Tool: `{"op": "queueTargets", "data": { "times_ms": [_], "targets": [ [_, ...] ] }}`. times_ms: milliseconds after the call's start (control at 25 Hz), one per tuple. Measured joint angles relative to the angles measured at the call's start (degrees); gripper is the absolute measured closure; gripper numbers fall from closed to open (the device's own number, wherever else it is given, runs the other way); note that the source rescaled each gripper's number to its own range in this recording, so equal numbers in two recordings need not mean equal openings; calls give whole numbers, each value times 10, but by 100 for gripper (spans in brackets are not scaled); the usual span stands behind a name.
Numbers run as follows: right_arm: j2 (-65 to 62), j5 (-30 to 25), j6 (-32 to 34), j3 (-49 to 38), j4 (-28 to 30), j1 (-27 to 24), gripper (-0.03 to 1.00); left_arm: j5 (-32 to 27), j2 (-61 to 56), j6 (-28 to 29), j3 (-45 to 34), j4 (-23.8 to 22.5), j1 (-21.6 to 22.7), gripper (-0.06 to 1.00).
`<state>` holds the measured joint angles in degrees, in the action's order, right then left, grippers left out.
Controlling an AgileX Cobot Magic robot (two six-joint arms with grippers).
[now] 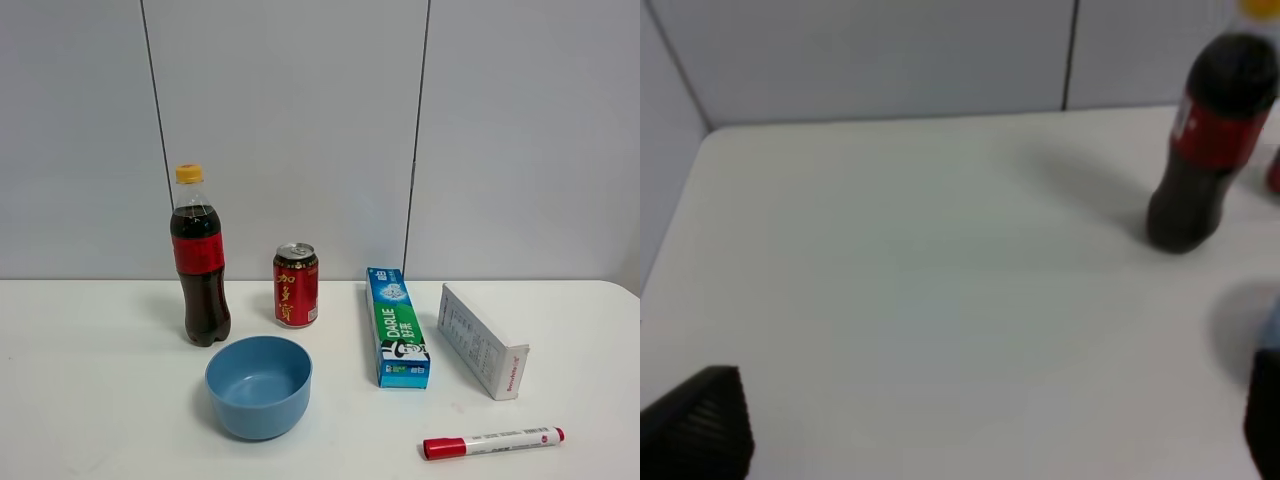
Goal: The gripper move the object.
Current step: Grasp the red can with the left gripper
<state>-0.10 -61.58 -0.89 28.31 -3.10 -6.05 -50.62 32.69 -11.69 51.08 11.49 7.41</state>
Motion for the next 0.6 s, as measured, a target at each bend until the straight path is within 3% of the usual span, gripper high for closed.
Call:
{"op": "queueTargets", "data": {
  "times_ms": [120,240,400,600],
  "targets": [
    [0,0,0,0,0,0,-3,35,76,-67,34,67,-3,-6],
    [0,0,0,0,0,0,-3,41,148,-120,66,90,-31,-6],
    [0,0,0,0,0,0,-3,55,247,-146,128,87,-99,-6],
    [0,0,0,0,0,0,-3,57,376,-147,236,24,-218,-6]
  ]
}}
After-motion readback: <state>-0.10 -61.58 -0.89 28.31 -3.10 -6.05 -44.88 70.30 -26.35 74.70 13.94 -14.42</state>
